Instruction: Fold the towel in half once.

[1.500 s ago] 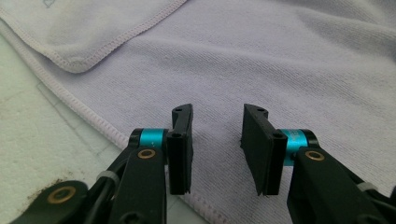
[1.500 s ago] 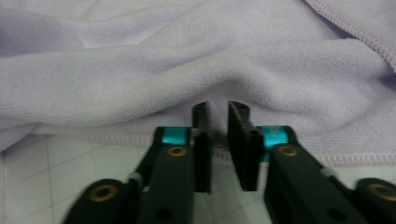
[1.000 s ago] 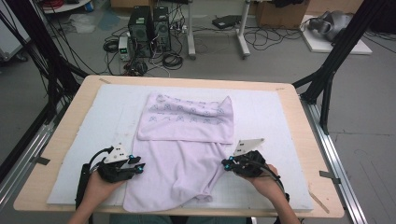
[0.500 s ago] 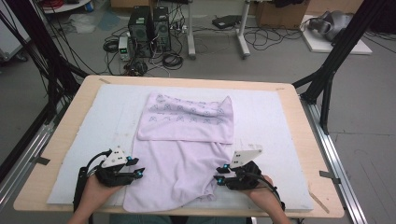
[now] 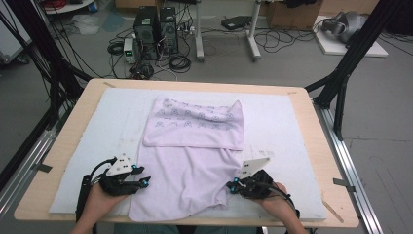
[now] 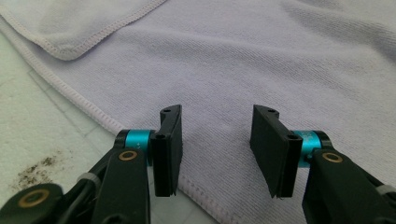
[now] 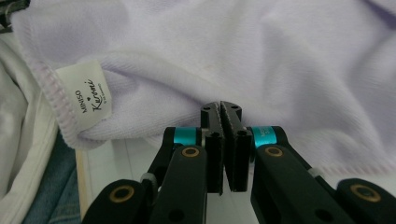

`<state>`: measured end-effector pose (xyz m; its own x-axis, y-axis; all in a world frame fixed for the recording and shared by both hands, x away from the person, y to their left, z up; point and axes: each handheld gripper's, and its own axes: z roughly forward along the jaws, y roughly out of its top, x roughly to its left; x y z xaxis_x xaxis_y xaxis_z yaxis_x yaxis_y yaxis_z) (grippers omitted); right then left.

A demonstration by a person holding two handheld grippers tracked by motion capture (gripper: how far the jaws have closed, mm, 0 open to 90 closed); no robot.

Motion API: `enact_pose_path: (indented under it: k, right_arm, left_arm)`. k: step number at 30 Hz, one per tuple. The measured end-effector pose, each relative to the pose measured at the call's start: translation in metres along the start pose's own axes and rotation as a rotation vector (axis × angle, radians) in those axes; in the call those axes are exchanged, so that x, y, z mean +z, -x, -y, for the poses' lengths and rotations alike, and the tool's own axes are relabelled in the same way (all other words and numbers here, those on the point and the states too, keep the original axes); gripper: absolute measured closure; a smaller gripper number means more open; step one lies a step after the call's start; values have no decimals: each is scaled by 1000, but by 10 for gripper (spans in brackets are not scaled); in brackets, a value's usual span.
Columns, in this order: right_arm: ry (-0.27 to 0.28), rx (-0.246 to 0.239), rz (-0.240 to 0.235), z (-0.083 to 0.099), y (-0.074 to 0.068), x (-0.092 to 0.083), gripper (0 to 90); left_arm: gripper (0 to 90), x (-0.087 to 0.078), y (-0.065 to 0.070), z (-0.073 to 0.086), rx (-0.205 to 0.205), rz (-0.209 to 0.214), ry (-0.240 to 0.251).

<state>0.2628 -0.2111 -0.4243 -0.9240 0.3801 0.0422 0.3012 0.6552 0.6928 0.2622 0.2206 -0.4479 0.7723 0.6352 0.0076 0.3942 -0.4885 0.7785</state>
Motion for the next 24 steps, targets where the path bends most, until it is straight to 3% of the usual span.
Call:
enact_pose_path:
  k: [3,6,13,15,19,24]
  right_arm:
    - [44,26,26,3,7,-20,865]
    - [75,45,11,7,7,-29,789]
    - [49,39,-54,18,-8,-7,623]
    - [36,40,-48,18,-9,3,638]
    - [21,29,-45,13,-9,12,818]
    - [0,6,-57,5,-9,11,860]
  left_arm:
    - [535,0,0,0,1,-4,0]
    - [534,0,0,0,4,-5,-3]
    - [531,0,0,0,2,-6,-2]
    - [530,0,0,0,1,-4,-1]
    - [529,1,0,1,-2,-3,6]
    - [529,1,-1,1,-3,-1,9]
